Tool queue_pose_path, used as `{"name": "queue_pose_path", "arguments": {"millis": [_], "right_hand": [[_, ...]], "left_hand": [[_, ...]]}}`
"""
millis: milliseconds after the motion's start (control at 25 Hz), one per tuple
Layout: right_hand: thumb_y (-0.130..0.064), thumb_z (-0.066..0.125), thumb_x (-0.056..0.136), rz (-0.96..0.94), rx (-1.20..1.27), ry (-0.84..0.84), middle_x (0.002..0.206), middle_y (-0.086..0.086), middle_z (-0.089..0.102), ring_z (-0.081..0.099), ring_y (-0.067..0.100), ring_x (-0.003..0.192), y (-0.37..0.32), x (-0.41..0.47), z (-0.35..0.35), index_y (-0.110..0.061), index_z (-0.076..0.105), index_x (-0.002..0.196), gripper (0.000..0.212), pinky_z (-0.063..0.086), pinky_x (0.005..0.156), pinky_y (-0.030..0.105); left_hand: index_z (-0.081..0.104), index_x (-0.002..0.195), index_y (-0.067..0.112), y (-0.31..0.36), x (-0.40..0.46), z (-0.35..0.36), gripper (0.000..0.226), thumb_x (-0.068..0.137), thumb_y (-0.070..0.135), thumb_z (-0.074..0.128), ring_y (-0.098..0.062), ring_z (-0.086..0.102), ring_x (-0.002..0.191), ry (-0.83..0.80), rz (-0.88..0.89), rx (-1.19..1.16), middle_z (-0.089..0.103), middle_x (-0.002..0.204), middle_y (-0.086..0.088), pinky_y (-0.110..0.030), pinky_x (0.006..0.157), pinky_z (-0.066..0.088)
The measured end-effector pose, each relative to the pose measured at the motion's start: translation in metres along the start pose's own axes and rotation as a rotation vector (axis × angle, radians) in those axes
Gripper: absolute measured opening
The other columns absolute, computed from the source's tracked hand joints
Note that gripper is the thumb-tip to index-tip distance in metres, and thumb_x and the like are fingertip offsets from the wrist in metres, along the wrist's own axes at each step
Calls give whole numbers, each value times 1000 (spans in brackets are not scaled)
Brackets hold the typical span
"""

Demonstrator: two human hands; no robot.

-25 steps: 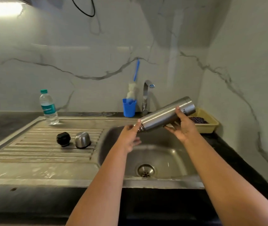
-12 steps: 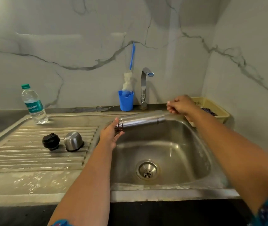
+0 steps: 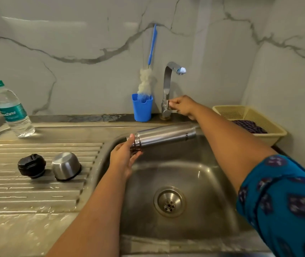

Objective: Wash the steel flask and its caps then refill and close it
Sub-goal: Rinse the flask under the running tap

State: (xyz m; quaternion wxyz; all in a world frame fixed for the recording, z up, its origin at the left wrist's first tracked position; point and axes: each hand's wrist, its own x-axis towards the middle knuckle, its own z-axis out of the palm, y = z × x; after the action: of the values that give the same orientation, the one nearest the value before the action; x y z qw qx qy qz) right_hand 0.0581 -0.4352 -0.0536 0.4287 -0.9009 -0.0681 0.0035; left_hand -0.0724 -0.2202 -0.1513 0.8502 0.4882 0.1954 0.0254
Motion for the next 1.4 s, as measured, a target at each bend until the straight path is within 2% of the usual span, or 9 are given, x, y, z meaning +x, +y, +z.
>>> {"name": "queue_pose_path", "arguments": {"millis": [200, 360, 520, 760, 840, 920, 1000, 1160, 1400], "right_hand": [[-27, 55, 97, -140, -168, 52, 115, 5, 68, 62, 18, 104, 8, 16, 2, -15, 68, 119, 28, 48, 99, 38], [-25, 57, 96, -217, -289, 10, 110, 7, 68, 59, 16, 94, -1, 22, 0, -11, 68, 117, 28, 44, 84, 26], [-22, 56, 96, -209, -298, -27, 113, 11, 67, 62, 24, 104, -8, 20, -1, -7, 66, 119, 30, 48, 96, 34], [4, 47, 94, -119, -189, 88, 126, 5, 59, 54, 20, 117, 13, -21, -11, -13, 60, 126, 38, 38, 95, 24], [4, 54, 86, -70, -422, 39, 135, 6, 52, 48, 22, 125, 25, -49, -9, -15, 52, 134, 51, 35, 101, 29], [-8, 66, 77, -112, -812, -10, 143, 7, 40, 34, 25, 136, 29, -74, 11, -18, 37, 143, 73, 17, 116, 43], [-16, 74, 72, -241, -935, 61, 143, 6, 39, 29, 25, 139, 23, -87, 46, -18, 33, 143, 83, 3, 119, 49], [-23, 75, 76, -488, -858, 195, 140, 4, 47, 38, 23, 134, 14, -93, 86, -18, 39, 140, 74, 15, 119, 42], [-15, 75, 74, -207, -821, 366, 135, 5, 49, 39, 24, 131, 57, -99, 41, -18, 44, 134, 68, 21, 118, 41]], "left_hand": [[59, 122, 8, -8, 7, 5, 42, 88, 31, 71, -25, 70, 102, -11, -18, -43, 68, 115, -14, -32, 75, 61], [57, 124, 8, -11, 14, 8, 44, 89, 30, 70, -26, 70, 102, -39, -21, -23, 67, 116, -14, -33, 80, 62], [57, 125, 9, -15, 16, 8, 45, 88, 30, 71, -26, 70, 102, -44, -21, 7, 67, 116, -15, -35, 83, 61], [55, 127, 8, -18, 14, 13, 47, 88, 29, 71, -28, 69, 103, -61, -47, -6, 65, 119, -16, -38, 86, 61], [54, 128, 7, -16, 14, 17, 49, 88, 29, 71, -29, 68, 105, -58, -54, -39, 64, 120, -16, -39, 86, 61], [54, 127, 7, -15, 12, 22, 48, 88, 27, 71, -29, 67, 105, -60, -52, -70, 63, 121, -16, -38, 84, 61], [54, 127, 6, -17, 6, 30, 47, 89, 26, 71, -27, 69, 102, -80, -45, -52, 64, 120, -17, -34, 80, 62], [54, 130, 6, -19, 0, 41, 52, 87, 27, 74, -26, 72, 96, -69, -17, -66, 67, 117, -17, -32, 78, 62], [52, 133, 6, -14, 6, 32, 59, 84, 27, 77, -27, 73, 90, -30, -39, -2, 67, 112, -17, -31, 69, 63]]}}
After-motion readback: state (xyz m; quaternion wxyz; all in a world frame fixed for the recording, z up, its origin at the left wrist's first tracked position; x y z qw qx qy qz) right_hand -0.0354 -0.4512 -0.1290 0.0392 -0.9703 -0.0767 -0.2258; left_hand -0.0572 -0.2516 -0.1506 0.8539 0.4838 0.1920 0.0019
